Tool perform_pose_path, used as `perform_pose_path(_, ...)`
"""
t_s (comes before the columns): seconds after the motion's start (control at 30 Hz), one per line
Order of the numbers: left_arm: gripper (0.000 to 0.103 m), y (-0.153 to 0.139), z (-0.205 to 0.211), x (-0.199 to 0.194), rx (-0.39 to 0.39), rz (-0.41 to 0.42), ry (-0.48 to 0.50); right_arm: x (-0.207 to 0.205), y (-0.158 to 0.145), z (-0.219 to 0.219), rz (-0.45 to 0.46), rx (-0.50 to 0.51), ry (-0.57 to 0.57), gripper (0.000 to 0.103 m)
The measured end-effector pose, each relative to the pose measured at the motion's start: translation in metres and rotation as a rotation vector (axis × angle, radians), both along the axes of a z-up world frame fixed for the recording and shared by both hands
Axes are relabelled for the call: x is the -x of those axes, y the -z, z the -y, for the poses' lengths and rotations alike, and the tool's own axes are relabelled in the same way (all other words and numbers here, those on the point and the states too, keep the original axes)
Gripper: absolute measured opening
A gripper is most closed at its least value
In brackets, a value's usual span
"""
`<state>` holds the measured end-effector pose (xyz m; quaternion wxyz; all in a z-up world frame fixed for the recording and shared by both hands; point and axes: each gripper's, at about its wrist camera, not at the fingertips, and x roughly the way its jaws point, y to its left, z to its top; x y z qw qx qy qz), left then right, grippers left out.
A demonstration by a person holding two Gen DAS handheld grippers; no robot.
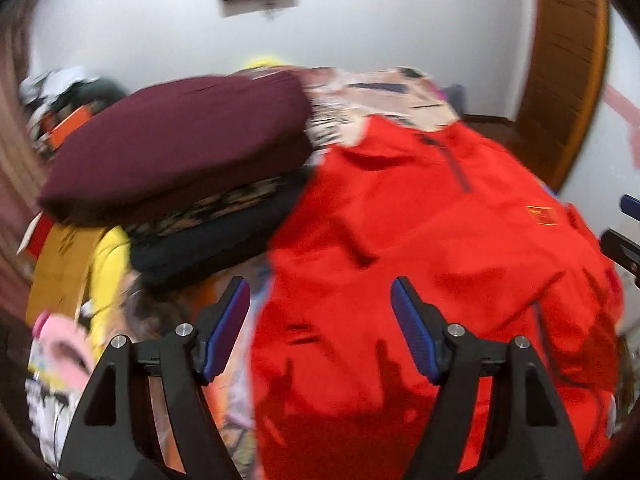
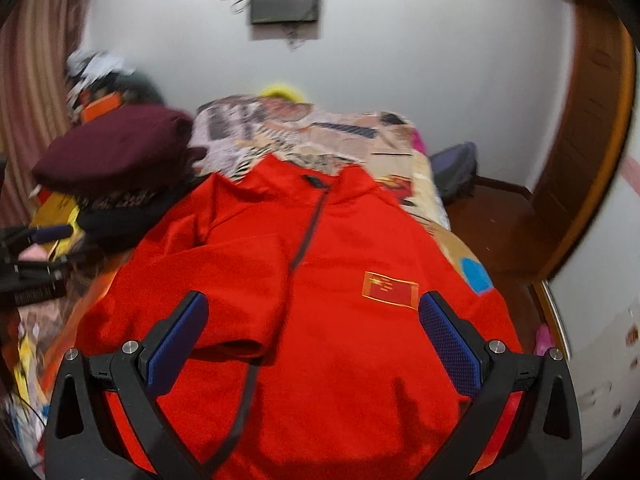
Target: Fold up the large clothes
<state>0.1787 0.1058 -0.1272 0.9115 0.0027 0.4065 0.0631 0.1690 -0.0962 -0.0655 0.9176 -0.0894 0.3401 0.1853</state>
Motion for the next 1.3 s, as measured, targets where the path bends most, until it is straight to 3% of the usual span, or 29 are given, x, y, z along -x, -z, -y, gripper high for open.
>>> perform_pose_path(0.27,0.072,0.025,-0.045,0.031,0.036,-0.042,-0.129,0.001,0.028,-0.074,-0.095,0.119,-0.303,0.103)
perform_pose_path(0.5,0.072,0.041,-0.053,0.046,0.048,-0.067,-0.151,0.007,0.068,-0.125,-0.192,0.293,-0.542,0.103)
perform_pose_path(0.7,0.072,0.047,-0.059,0.051,0.074,-0.075,-0.167,0.014,0.091,-0.15,-0.225,0.405,-0.669,0.101)
perform_pose_path(0.9,0.072,0.052,-0.063,0.05,0.096,-0.083,-0.175,0.004,0.108,-0.164,-0.304,0.411,-0.697,0.083)
perform_pose_path(0.97,0.072,0.054,-0.063,0.049,0.1,-0.086,-0.175,0.004,0.107,-0.166,-0.31,0.392,-0.715,0.069)
perform_pose_path(1.07,0.072,0.055,-0.062,0.047,0.098,-0.088,-0.174,0.003,0.106,-0.169,-0.31,0.361,-0.718,0.032)
perform_pose_path(1.1,0.072,0.055,-0.062,0.046,0.097,-0.088,-0.174,0.003,0.105,-0.169,-0.312,0.35,-0.713,0.014)
perform_pose_path(1.13,0.072,0.055,-0.061,0.045,0.097,-0.087,-0.173,0.001,0.104,-0.168,-0.326,0.332,-0.705,0.009)
perform_pose_path(1.3,0.072,0.055,-0.058,0.04,0.086,-0.089,-0.16,-0.009,0.084,-0.151,-0.322,0.202,-0.633,0.007)
